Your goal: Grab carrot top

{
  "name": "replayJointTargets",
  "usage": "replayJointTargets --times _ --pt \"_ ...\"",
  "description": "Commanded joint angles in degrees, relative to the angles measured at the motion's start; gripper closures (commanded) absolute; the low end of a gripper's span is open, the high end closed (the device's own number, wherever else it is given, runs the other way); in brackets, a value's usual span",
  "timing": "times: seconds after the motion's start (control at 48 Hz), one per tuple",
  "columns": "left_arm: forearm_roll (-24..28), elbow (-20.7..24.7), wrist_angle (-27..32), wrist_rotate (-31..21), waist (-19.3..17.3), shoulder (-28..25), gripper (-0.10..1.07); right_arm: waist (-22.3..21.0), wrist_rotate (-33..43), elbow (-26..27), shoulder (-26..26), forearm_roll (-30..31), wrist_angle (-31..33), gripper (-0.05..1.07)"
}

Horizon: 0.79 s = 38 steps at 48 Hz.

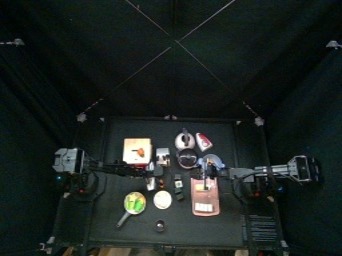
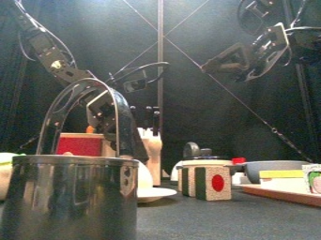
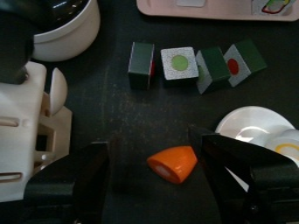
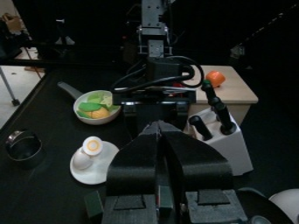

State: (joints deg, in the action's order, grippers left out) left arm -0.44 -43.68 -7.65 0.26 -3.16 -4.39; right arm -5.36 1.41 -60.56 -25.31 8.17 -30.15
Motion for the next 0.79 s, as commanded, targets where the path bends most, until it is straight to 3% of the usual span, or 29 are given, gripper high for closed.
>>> replayJointTargets --times 0.0,0.312,0.5,0.667,0.771 --pt "-0.09 1.05 0.09 -0.09 0.09 2.46 0.01 0.00 0.00 0.44 -0.70 0.00 -0.18 0.75" --pt "-4.75 0.35 8.88 -0.18 -0.18 11.95 0.01 0.00 0.00 0.35 -0.62 0.09 -0.18 0.75" --pt "-4.39 0.00 14.59 -0.26 -1.32 17.49 0.01 -0.09 0.00 0.44 -0.53 -0.09 -0.18 0.75" --pt "-1.32 -0.88 20.04 -0.26 -3.87 23.64 0.01 0.00 0.00 0.35 -0.44 -0.09 -0.18 0.75" --pt "2.90 -2.20 20.21 -0.35 -7.82 27.16 0.01 0.00 0.00 0.35 -0.44 -0.18 -0.09 0.75"
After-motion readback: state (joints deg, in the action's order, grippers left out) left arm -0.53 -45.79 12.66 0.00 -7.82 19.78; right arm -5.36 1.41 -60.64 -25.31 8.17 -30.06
